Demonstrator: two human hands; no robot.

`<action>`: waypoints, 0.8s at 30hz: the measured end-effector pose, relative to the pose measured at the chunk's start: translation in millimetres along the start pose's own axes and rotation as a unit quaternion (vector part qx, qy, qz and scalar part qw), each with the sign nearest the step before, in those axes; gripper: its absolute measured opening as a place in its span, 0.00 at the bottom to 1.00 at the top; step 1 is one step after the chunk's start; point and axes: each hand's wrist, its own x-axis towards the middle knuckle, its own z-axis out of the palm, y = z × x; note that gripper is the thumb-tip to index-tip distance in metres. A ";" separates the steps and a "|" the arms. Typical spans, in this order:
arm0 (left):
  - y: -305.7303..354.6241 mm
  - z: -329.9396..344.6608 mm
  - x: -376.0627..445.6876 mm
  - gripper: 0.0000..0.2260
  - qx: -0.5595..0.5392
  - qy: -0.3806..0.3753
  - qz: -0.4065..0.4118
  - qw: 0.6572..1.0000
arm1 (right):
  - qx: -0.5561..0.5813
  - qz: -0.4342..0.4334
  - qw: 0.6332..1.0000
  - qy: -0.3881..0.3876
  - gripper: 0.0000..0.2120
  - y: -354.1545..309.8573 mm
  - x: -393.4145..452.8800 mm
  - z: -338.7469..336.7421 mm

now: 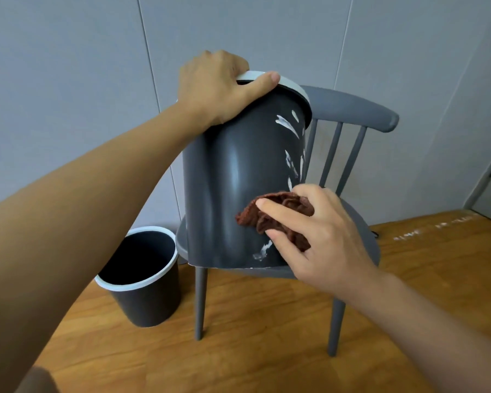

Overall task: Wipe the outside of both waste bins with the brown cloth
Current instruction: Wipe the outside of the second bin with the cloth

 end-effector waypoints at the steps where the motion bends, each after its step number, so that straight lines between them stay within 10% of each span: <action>1: -0.2 0.6 0.2 0.32 -0.003 0.000 -0.001 1.000 | 0.006 -0.006 1.000 0.006 0.18 -2.1 -4.5 1.2; 7: -2.0 -0.3 -1.2 0.33 -0.002 0.006 0.000 1.000 | 0.045 -0.073 0.991 -0.105 0.11 -22.2 -33.8 -6.0; 12: -3.9 -1.9 -2.2 0.32 0.004 0.008 0.000 1.000 | 0.031 0.060 0.997 0.038 0.13 -9.3 -9.0 -10.4; 18: -9.5 -3.5 -3.2 0.32 -0.013 0.004 -0.008 1.000 | 0.038 -0.045 0.995 -0.077 0.13 -21.6 -25.7 -12.8; 24: -9.0 -5.7 -5.6 0.32 -0.010 0.005 -0.014 1.000 | 0.003 0.029 0.999 0.022 0.14 -1.9 -8.7 -11.6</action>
